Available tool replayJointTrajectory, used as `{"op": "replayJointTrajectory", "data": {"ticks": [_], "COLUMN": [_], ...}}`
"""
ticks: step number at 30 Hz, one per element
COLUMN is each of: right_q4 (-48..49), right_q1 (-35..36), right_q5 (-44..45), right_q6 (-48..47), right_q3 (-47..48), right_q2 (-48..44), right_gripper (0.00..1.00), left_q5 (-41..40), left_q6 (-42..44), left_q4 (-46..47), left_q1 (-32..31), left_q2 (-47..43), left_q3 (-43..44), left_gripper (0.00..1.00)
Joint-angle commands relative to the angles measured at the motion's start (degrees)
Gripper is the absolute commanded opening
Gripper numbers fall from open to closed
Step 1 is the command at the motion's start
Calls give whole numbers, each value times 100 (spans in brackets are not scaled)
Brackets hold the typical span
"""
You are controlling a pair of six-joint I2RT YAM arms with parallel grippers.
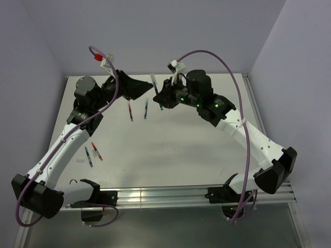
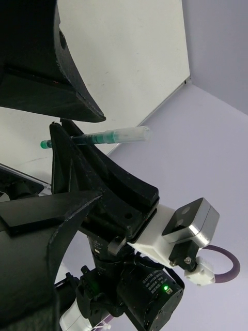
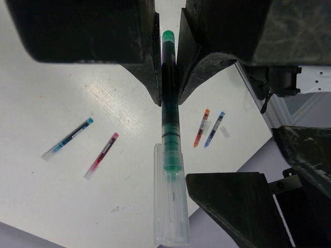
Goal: Insert the pens into the pen caps
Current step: Press the pen cap onto the pen.
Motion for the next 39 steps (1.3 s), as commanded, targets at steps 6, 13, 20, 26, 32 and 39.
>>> {"op": "replayJointTrajectory", "data": {"ticks": [6, 13, 20, 26, 32, 39], "right_q4": [268, 233, 180, 180, 163, 136], "right_q1": [154, 259, 294, 303, 303, 303], "right_q5": [7, 25, 51, 51, 60, 78], "right_q6": [-29, -46, -55, -64, -81, -82], "right_q3": [59, 103, 111, 94, 94, 103], "right_q2": [-185, -115, -89, -71, -63, -54], "right_gripper": [0, 0, 0, 0, 0, 0], "left_q5": [87, 166, 210, 306, 403, 500], "left_q6": [85, -74, -144, -232, -302, -302], "left_q4": [227, 446, 490, 569, 631, 648], "left_q1": [17, 26, 35, 52, 52, 61], "left_q2": [303, 479, 514, 567, 620, 620], "left_q3": [375, 437, 463, 481, 463, 455], "left_gripper": [61, 55, 52, 49, 33, 0]}}
